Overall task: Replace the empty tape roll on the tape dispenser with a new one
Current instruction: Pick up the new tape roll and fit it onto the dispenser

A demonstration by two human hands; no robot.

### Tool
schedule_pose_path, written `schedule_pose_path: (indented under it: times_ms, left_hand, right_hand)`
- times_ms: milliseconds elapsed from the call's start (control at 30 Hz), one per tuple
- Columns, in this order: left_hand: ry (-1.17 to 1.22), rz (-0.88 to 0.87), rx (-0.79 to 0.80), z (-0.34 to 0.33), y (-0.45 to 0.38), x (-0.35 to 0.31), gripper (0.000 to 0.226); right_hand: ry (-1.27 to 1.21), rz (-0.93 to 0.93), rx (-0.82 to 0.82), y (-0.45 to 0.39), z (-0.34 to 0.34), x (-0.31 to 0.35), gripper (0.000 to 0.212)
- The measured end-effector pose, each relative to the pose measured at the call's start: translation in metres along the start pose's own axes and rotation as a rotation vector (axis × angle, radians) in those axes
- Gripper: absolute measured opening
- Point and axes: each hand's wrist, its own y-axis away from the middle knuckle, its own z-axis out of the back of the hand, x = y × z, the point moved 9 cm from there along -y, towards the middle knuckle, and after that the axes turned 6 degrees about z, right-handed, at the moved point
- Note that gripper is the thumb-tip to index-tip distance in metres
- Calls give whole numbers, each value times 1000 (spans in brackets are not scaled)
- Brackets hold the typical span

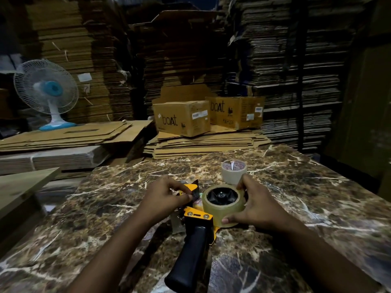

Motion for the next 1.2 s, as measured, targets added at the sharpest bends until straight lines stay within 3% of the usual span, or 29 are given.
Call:
schedule_pose_path:
  times_ms: [533,633,800,1033,1200]
  left_hand:
    - [-578,23,323,-44,-24,-23,35]
    - [-567,19,267,-43,-29,-22,26]
    - [-484,-89,320,-40,-23,-19,8]
    - [-440,-189,378,-34,-16,-18,12]
    - [-420,-265,390,-31,-12,-16,15]
  right_hand:
    - [48,-10,1,0,-2,-1,85]
    - [49,2,3,0,-2,1,82]
    - [50,-3,27,-1,-5,-3,79]
    - [33,141,-8,3,-13,42,87]
    - [258,145,41,-4,-39,54,86]
